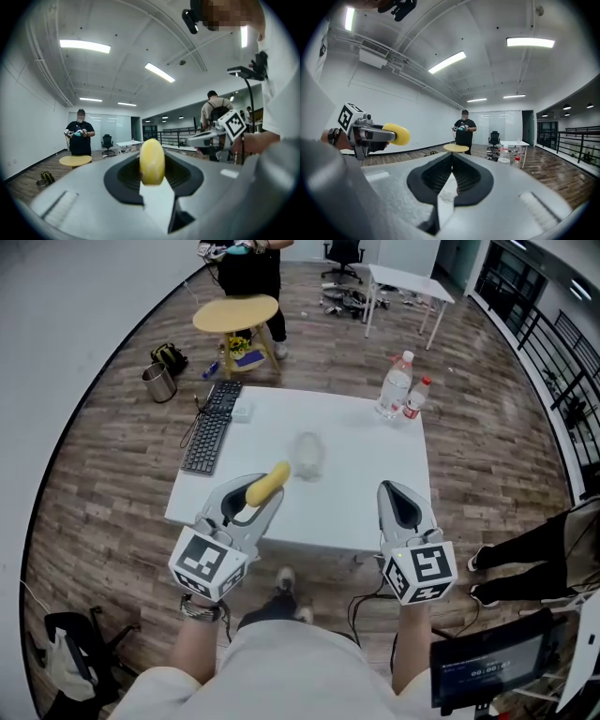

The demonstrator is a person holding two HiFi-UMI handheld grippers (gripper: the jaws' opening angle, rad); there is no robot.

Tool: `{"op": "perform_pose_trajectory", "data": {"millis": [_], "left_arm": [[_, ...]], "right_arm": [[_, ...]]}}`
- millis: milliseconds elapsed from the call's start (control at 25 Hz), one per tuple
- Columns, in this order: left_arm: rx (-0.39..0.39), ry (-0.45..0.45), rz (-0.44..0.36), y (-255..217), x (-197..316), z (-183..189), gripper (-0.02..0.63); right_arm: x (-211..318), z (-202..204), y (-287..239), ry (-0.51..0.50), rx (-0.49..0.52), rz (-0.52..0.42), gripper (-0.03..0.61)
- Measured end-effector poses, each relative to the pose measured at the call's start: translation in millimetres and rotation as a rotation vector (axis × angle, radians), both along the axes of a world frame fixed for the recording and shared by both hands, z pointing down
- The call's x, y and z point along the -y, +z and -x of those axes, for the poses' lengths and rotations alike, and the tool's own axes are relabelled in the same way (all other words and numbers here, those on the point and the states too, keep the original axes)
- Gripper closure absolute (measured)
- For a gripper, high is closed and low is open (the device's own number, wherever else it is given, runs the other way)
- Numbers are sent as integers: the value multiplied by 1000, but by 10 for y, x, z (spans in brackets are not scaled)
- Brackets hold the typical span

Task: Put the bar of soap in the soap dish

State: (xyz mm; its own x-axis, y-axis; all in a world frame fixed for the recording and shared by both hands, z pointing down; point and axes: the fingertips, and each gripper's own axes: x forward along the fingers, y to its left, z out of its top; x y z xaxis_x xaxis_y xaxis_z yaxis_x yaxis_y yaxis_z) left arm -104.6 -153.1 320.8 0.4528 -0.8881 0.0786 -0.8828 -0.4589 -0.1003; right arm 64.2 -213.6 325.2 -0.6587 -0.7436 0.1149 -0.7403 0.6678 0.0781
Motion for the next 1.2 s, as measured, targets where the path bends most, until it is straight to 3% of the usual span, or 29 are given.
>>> {"op": "perform_pose_trajectory", "data": {"millis": [1200], "left_arm": [[-35,67,75,183,916,359,489]], "right_arm": [[802,408,102,39,-26,45,575]]}}
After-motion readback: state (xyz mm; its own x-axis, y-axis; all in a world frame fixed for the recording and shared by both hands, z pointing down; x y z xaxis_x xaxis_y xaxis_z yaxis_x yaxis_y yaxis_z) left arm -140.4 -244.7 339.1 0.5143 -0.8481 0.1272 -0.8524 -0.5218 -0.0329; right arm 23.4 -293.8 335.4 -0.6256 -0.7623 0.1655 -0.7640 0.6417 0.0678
